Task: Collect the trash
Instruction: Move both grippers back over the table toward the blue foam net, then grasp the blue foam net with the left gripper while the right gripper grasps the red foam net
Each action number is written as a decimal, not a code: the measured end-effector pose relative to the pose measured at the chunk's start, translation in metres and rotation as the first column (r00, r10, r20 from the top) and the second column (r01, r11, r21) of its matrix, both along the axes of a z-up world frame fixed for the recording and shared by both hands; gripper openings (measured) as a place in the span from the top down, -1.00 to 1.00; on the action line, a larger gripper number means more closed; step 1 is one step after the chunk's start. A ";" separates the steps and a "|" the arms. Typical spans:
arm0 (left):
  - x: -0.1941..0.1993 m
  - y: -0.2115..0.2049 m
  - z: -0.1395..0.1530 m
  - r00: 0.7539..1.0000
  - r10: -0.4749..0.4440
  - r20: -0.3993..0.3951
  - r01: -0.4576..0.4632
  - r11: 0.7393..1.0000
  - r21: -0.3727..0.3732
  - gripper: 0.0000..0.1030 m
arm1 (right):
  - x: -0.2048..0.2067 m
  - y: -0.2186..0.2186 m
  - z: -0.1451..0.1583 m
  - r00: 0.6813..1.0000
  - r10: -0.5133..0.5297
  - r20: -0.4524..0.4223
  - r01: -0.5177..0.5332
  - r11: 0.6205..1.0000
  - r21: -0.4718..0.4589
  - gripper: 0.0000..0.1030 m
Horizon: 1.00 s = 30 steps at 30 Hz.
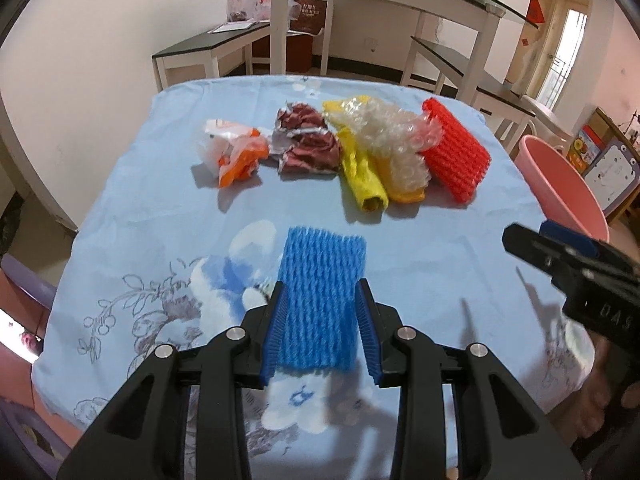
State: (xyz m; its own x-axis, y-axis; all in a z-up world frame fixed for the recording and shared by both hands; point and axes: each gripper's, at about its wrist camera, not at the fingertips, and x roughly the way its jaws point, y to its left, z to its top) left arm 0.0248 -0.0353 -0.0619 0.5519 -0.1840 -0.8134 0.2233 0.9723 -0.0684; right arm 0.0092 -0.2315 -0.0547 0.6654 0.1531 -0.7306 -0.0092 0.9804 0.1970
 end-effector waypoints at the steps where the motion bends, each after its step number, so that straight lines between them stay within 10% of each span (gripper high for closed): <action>1: -0.001 0.002 -0.002 1.000 -0.001 -0.005 0.001 1.000 0.002 0.32 | 0.001 0.002 -0.001 1.000 0.006 -0.001 -0.006 1.000 -0.002 -0.44; 25: 0.001 -0.001 -0.018 0.999 -0.024 -0.021 0.025 0.999 0.043 0.30 | 0.027 0.012 -0.015 0.997 0.035 -0.065 -0.035 0.999 0.003 -0.44; 30: -0.004 -0.011 -0.015 0.998 -0.062 -0.013 0.062 0.997 0.039 0.81 | 0.034 0.001 -0.015 0.997 0.023 -0.080 -0.022 1.000 0.013 -0.44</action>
